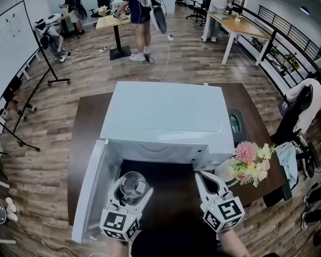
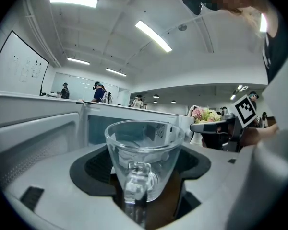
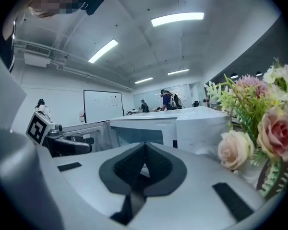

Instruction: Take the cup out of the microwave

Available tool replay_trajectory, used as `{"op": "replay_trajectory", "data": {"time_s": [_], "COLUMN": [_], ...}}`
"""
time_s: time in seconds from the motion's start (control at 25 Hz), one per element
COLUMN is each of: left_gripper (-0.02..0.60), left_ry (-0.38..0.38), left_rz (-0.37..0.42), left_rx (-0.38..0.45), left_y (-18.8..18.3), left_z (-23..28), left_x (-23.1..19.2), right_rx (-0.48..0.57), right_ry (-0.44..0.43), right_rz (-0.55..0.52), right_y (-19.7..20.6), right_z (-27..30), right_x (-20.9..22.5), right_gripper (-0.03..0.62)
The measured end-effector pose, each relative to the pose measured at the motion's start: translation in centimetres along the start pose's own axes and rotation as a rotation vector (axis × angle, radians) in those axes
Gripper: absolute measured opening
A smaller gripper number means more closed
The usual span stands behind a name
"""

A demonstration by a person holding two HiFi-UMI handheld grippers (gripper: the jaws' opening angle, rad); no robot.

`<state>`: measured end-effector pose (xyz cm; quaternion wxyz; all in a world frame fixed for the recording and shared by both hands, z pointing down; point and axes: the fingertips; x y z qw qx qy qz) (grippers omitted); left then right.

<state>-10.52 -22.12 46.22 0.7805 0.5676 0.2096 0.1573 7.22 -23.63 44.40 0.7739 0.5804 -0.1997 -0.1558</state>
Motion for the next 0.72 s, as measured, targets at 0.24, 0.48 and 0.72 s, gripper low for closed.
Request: {"op": "replay_trajectory", "data": {"time_s": [0.24,0.48,0.72], "left_gripper": [0.371,0.372,0.371], "left_ry": [0.0,0.0,0.001], "left_rz": [-0.001,0.001,0.006], "left_rx": [0.001,0.009,0.004], "left_y": [-0.03,-0.08,-0.15], "left_z": [0.15,0.67,0.97], "left_x": [0.29,0.67,0.87], "right_rx": [-0.004,-0.009,-0.019], "right_ry": [0.011,0.006,0.008], "right_rz": [0.007,0.009,0.015], "right_y": [0.05,0.65,0.63], "right_z": [-0.18,-0.16,-0.31], "right_x": [0.25,0.42,0.34], "right_gripper": [-0.008,-0.008,-0.008]}}
Point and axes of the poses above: the fingertips, and each gripper's own axes: z forward along the fingers, x to its right, y out of its underside
